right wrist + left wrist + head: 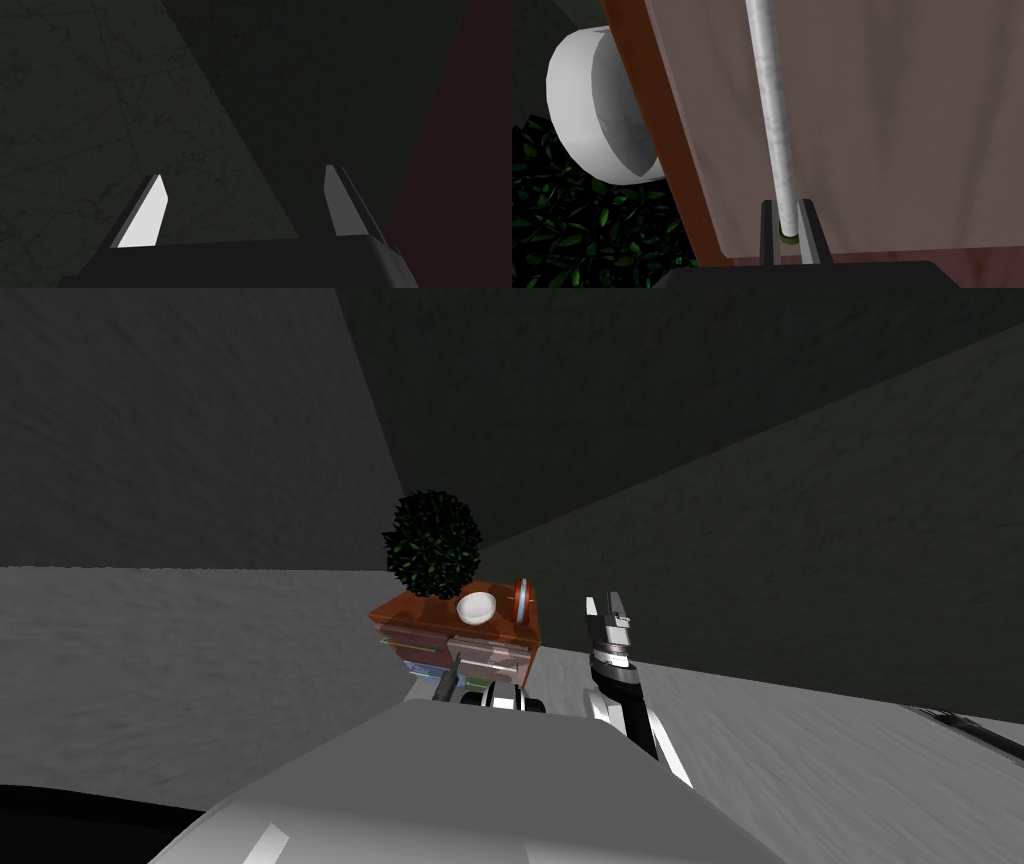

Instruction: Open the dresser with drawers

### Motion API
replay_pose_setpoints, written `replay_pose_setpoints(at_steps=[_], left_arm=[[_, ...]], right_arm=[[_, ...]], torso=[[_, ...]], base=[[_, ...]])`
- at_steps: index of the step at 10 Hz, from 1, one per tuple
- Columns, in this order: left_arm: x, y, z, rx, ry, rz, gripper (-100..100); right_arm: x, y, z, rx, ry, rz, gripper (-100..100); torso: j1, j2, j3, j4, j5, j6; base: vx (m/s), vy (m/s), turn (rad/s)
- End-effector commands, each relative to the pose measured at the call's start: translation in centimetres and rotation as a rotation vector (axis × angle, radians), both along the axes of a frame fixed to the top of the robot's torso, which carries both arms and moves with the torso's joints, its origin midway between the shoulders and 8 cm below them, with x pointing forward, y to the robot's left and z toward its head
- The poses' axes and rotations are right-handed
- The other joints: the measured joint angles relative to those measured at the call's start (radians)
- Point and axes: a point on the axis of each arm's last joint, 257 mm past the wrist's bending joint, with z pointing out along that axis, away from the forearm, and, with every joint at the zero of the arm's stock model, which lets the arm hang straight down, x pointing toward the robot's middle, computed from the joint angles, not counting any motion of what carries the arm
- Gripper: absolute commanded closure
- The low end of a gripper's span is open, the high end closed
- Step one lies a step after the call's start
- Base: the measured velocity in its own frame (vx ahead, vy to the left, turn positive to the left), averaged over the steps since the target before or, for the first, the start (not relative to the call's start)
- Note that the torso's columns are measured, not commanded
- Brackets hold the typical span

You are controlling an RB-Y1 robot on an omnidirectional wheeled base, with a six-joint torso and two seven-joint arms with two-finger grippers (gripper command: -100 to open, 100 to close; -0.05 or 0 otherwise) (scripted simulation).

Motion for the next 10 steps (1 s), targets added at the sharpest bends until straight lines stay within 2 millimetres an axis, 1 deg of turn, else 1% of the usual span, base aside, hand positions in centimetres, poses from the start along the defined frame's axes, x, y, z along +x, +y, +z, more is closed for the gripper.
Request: replay_pose_setpoints(at_steps=[1,3,5,7,8,9,10], left_arm=[[-0.9,0.1,0.0,0.0,0.0,0.001,100],[-1.1,0.9,0.8,0.0,-0.009,-0.002,100],[-1.2,1.2,1.1,0.0,-0.012,-0.004,100],[-1.2,1.4,1.4,0.001,-0.015,-0.006,100],[-1.7,1.4,0.4,-0.001,0.016,-0.001,100],[-0.6,0.5,0.3,-0.01,0.017,-0.015,100],[-0.6,0.5,0.3,-0.01,0.017,-0.015,100]], right_arm=[[0.0,0.0,0.0,0.0,0.0,0.0,0],[0.0,0.0,0.0,0.0,0.0,0.0,0],[0.0,0.0,0.0,0.0,0.0,0.0,0],[0.0,0.0,0.0,0.0,0.0,0.0,0],[0.0,0.0,0.0,0.0,0.0,0.0,0],[0.0,0.0,0.0,0.0,0.0,0.0,0],[0.0,0.0,0.0,0.0,0.0,0.0,0]], torso=[[0.001,0.002,0.001,0.0,0.001,0.0],[0.003,0.008,0.005,0.001,0.0,-0.002],[0.001,0.007,0.004,0.003,-0.002,-0.002],[-0.002,0.002,-0.001,0.004,-0.004,-0.001],[-0.002,0.003,-0.001,0.005,-0.005,-0.001],[-0.001,0.002,0.0,0.002,-0.003,-0.001],[0.0,0.005,0.002,0.002,-0.001,-0.001]], base=[[0.0,0.0,0.0],[-0.122,-0.011,0.007],[-0.135,-0.028,0.015],[-0.069,-0.018,0.005],[-0.023,-0.002,0.004],[-0.074,0.014,0.13],[-0.077,0.019,0.066]])
